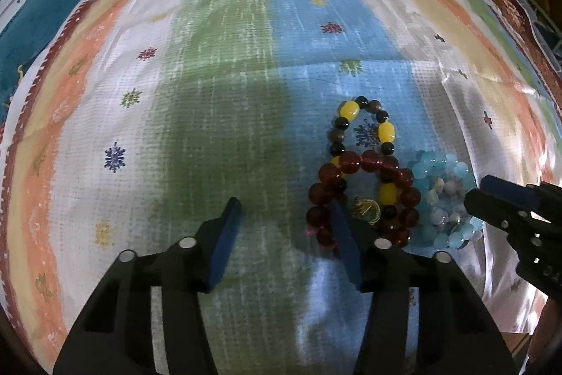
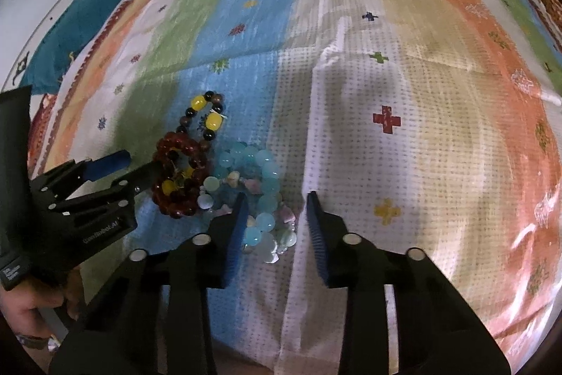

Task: Organize jewelry
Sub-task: 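Close the left gripper on the red bead bracelet and lift it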

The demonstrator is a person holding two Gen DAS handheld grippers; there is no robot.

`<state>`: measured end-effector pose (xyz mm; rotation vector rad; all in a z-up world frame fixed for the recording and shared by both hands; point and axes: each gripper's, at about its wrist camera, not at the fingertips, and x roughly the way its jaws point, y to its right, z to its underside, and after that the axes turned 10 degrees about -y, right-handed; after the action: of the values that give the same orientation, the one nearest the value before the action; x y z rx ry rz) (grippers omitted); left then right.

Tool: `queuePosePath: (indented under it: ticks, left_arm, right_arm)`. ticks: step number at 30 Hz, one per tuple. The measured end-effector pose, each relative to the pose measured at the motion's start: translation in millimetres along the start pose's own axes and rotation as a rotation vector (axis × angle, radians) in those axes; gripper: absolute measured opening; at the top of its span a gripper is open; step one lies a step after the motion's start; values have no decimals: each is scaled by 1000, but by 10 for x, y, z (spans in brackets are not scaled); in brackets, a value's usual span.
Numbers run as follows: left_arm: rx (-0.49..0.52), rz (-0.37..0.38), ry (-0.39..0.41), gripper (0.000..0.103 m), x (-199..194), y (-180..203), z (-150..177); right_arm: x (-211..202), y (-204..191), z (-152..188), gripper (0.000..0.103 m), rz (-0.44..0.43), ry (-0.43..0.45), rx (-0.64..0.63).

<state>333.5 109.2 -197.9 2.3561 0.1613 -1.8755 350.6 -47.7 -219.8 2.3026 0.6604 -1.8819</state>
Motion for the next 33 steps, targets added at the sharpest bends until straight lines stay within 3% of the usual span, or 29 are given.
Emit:
queuePosePath:
  ticks: [5, 8, 10, 15, 21, 28, 33]
  left_arm:
    - [14, -22, 6, 38, 57, 19, 5]
    - [35, -37, 11, 29, 70, 58, 14]
    - [40, -27, 10, 14, 65, 59, 21]
    - [10, 15, 7, 13, 36, -17, 24]
    - [0, 10, 18, 13, -33, -34, 42]
    - [-2, 10, 43, 13, -193, -77, 112]
    - [-11, 14, 73, 13, -351, -85, 164]
  right_arm:
    - [30, 20, -16, 23, -6, -6, 7]
    - [54, 10, -19, 14, -10, -16, -10]
    - [49, 1, -16, 12, -6, -17, -23]
    - [23, -3, -14, 12, -4, -12, -36]
    - [-45, 10, 0, 12, 9, 8, -38]
    - [-172, -71, 66, 12, 109, 41, -99]
    - [-338, 1, 103, 12, 84, 65, -79]
